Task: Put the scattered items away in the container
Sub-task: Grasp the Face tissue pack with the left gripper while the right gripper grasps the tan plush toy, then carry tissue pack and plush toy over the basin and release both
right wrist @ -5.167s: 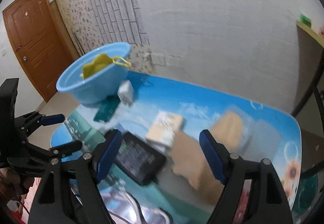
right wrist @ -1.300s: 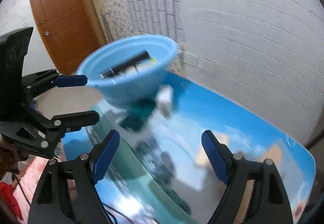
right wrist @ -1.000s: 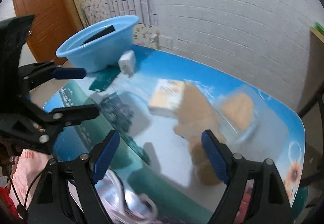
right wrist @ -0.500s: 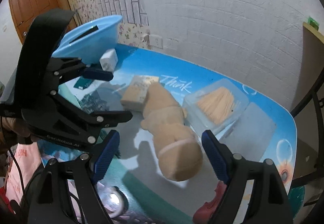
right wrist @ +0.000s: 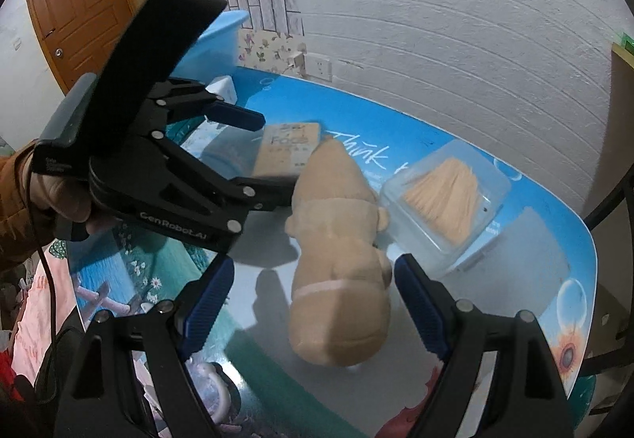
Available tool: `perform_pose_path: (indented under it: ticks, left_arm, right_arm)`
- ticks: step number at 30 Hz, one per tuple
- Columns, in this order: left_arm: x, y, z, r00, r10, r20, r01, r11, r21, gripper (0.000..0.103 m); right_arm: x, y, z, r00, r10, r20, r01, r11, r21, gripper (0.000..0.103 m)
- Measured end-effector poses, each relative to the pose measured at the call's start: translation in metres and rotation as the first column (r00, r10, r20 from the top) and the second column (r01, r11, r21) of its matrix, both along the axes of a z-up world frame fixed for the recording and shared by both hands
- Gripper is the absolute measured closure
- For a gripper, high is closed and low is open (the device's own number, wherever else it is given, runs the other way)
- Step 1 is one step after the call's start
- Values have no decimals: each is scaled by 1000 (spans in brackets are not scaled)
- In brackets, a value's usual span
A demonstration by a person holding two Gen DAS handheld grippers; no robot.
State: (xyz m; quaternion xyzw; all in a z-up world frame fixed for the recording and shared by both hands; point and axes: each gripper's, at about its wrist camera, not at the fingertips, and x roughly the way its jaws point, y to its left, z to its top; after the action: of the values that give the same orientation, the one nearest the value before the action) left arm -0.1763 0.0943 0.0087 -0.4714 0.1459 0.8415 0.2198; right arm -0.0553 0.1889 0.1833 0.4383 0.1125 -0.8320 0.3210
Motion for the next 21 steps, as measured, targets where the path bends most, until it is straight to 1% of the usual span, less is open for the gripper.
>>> perform_pose_path:
  ticks: [2, 3, 4, 5, 6, 7, 9, 11, 14, 21]
  left_arm:
    - [-1, -1, -1, 1000, 5, 0, -5, 1000, 11, 19]
    - [-1, -1, -1, 1000, 3, 1, -3, 1000, 18, 21]
    - [-1, -1, -1, 1000, 0, 1, 0, 1000, 24, 23]
    - [0, 0, -1, 1000, -6, 2, 6, 999, 33, 32]
    - [1, 1, 0, 1000, -13, 5, 12, 999, 40, 34]
    - [1, 2, 0, 1000, -13, 0, 13, 999, 32, 34]
    - [2, 3, 0, 1000, -15, -4, 15, 999, 32, 35]
    - [3, 2, 0, 1000, -10, -2, 10, 999, 34, 35]
    - [7, 2, 2, 1000, -4, -16, 4, 1000, 17, 36]
    - [15, -1, 15, 998, 17, -52, -18, 1000, -13, 36]
  right_arm:
    - [0, -1, -1, 1000, 3, -15, -3, 1000, 15, 19]
    - [0, -2, -2, 1000, 7, -21, -7, 1000, 24, 19]
    - [1, -4, -3, 1000, 13, -23, -12, 999, 29, 23]
    - [2, -8, -3, 1000, 16, -21, -15, 999, 35, 26]
    - [2, -9, -5, 1000, 13, -16, -12, 999, 45, 32]
    - [2, -6, -8, 1000, 9, -13, -9, 999, 46, 39]
    - [0, 0, -14, 1000, -4, 12, 3, 999, 46, 49]
    - [1, 3, -14, 1000, -8, 13, 8, 999, 34, 50]
    - [2, 5, -13, 1000, -13, 19, 13, 1000, 27, 50]
    - [6, 8, -7, 1000, -20, 24, 19, 1000, 14, 52]
